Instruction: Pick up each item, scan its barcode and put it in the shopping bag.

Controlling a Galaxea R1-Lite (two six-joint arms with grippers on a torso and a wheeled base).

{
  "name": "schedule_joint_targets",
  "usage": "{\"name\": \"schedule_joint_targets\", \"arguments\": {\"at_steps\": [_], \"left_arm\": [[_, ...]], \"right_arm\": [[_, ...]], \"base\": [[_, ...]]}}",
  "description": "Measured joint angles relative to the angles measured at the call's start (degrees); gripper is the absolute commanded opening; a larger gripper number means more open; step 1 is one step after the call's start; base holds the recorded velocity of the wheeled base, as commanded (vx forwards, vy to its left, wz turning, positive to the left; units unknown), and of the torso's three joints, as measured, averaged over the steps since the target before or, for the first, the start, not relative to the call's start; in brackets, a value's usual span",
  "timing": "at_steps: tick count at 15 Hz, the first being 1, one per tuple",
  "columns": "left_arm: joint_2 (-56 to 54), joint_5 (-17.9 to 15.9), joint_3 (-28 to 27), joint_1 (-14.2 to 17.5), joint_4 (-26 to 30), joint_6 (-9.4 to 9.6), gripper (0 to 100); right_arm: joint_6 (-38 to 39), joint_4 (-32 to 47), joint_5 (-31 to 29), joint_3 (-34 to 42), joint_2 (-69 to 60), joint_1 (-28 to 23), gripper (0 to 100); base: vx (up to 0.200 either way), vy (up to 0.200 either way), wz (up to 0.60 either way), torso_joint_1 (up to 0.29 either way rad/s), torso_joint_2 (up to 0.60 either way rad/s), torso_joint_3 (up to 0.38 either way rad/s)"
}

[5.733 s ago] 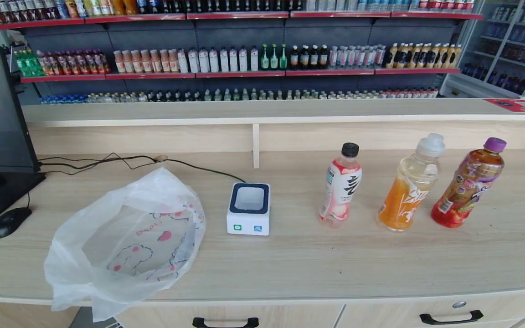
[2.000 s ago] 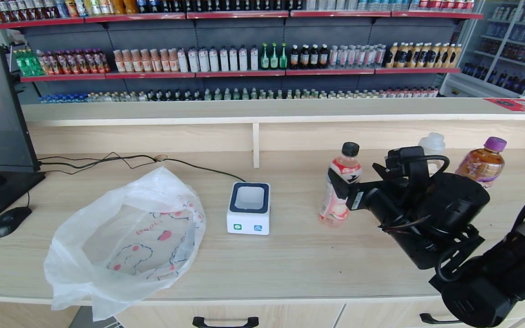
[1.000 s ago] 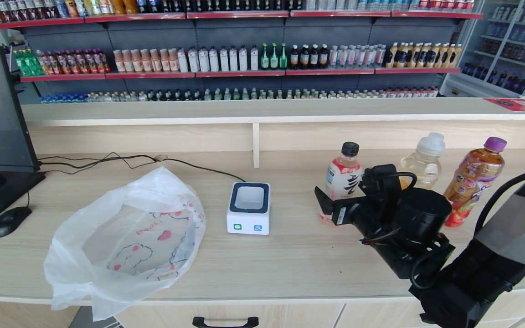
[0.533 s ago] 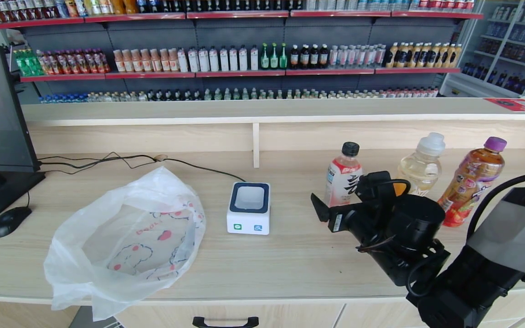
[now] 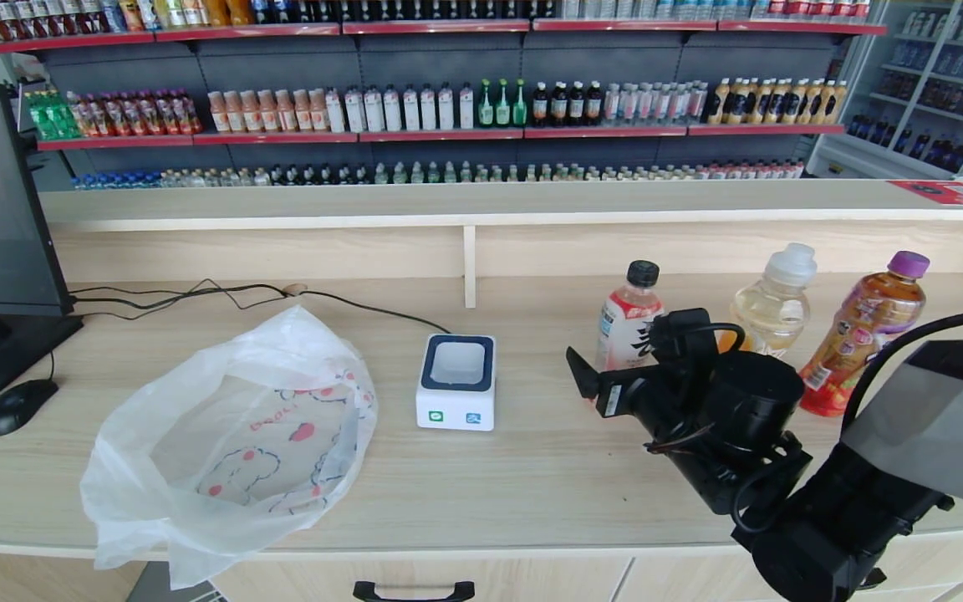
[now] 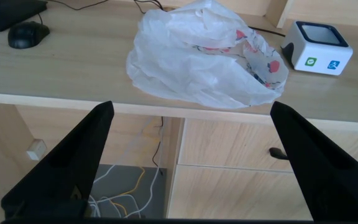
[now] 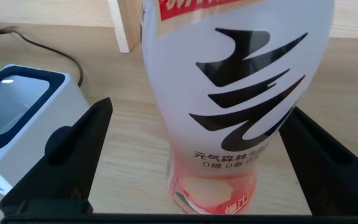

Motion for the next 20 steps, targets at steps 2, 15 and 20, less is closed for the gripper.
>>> {"name": "schedule_joint_targets", "arguments": {"at_steps": [2,15,20], "left_arm": [[0.0,-0.02,0.0,0.0,0.0,0.0,100],[0.0,0.0,0.0,0.0,0.0,0.0,100],[0.0,-0.02,0.0,0.02,0.02,-0.04,100]], "right_arm": [[-0.22,0.02,-0.06,-1.12,0.55,-0.39,100],[-0.45,0.6,-0.06,-6.74,4.62,-1.39,100],[-0.34,0.62,-0.09,-7.72,5.38,-1.46,0]], "base": [[0.0,0.0,0.0,0.0,0.0,0.0],[0.0,0.0,0.0,0.0,0.0,0.0],[0.0,0.0,0.0,0.0,0.0,0.0]]}}
